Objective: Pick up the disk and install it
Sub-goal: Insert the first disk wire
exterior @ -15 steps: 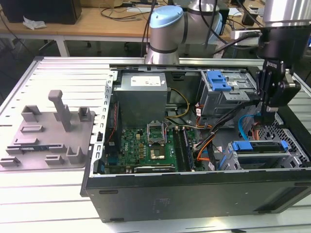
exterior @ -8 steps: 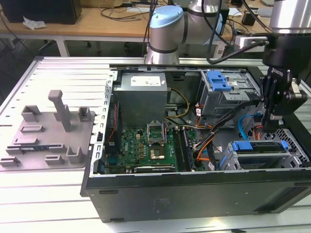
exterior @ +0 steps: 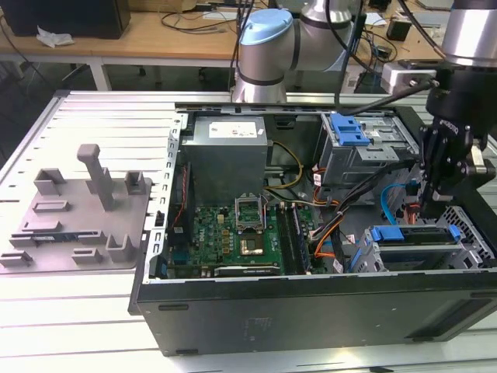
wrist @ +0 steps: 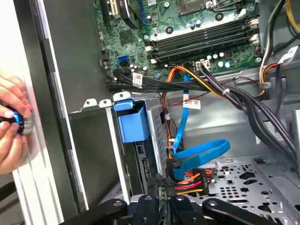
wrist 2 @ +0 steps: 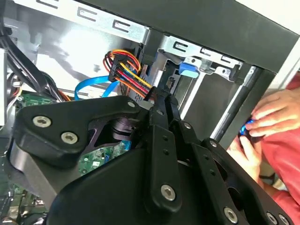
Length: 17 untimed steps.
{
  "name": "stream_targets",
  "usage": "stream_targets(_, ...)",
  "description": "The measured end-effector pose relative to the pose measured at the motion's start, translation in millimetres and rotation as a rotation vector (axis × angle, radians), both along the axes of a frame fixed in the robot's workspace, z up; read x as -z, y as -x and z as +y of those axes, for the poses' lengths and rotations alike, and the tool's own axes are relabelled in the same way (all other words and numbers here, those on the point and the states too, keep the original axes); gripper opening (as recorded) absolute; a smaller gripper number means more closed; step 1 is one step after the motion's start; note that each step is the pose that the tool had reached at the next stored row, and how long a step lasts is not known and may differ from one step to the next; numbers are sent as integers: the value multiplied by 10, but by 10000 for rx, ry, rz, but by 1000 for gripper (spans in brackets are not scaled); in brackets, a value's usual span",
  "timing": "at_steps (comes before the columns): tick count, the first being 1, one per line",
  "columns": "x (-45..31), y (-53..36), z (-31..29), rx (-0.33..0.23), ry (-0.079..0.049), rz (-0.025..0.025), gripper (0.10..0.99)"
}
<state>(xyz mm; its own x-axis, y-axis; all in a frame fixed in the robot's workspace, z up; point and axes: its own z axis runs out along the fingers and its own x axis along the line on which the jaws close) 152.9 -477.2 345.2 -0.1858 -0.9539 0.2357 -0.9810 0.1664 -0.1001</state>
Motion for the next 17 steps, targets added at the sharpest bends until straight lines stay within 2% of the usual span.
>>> stream_targets(1, 1, 1, -41, -3, -122, 0, 169)
stream_targets(3, 0, 0, -131, -6, -242, -3, 169)
stream_targets(7, -4, 0, -217, -11, -350, -16, 169)
stream_targets(12, -7, 0, -247, -76, -948, -57, 169)
stream_targets(15, -9, 1, -289, -147, -1418, -141, 169)
stream_targets(17, -11, 0, -303, -173, -1546, -170, 169)
